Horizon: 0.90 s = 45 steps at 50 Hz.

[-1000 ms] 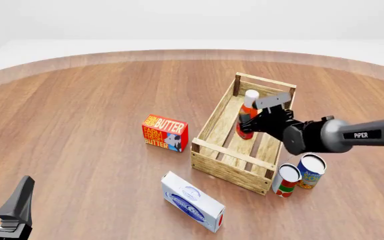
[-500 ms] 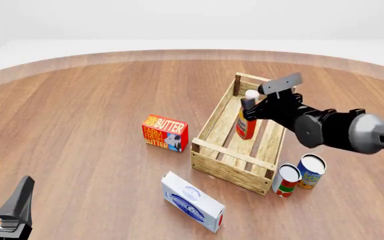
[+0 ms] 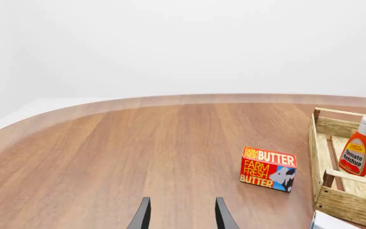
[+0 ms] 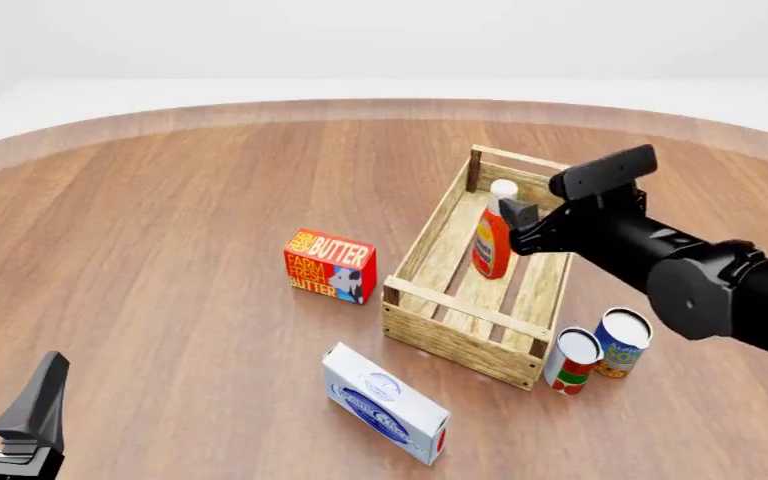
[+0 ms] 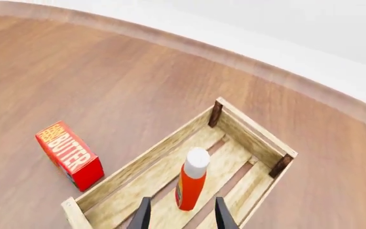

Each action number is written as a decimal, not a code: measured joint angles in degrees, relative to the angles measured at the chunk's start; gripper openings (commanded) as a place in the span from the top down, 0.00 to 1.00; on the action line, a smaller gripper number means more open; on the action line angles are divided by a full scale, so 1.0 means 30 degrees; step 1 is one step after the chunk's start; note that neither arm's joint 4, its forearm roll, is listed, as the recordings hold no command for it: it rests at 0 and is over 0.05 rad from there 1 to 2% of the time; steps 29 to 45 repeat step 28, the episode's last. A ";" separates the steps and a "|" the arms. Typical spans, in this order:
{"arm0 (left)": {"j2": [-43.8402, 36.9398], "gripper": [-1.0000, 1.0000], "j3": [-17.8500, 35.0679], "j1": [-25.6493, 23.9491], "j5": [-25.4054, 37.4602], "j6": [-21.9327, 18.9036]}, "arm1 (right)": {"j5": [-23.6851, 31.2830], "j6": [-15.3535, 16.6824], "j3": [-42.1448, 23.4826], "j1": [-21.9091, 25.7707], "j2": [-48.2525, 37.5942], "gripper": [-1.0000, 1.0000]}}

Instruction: Pick up the ketchup, and put it in the wooden tray.

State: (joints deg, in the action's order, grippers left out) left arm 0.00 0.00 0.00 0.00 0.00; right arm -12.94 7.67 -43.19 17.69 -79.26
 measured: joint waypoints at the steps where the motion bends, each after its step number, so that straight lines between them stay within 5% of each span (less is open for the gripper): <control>1: 0.0000 0.00 0.0000 0.0000 0.0000 0.0000 | 0.0032 -0.0025 0.0218 0.0020 0.0285 0.00; 28: 0.0000 0.00 0.0000 0.0000 0.0000 0.0000 | 0.1822 -0.1000 0.7400 0.0124 0.9864 0.00; 45: 0.0000 0.00 0.0000 0.0000 0.0000 0.0000 | 0.1822 -0.1000 0.7400 0.0124 0.9864 0.00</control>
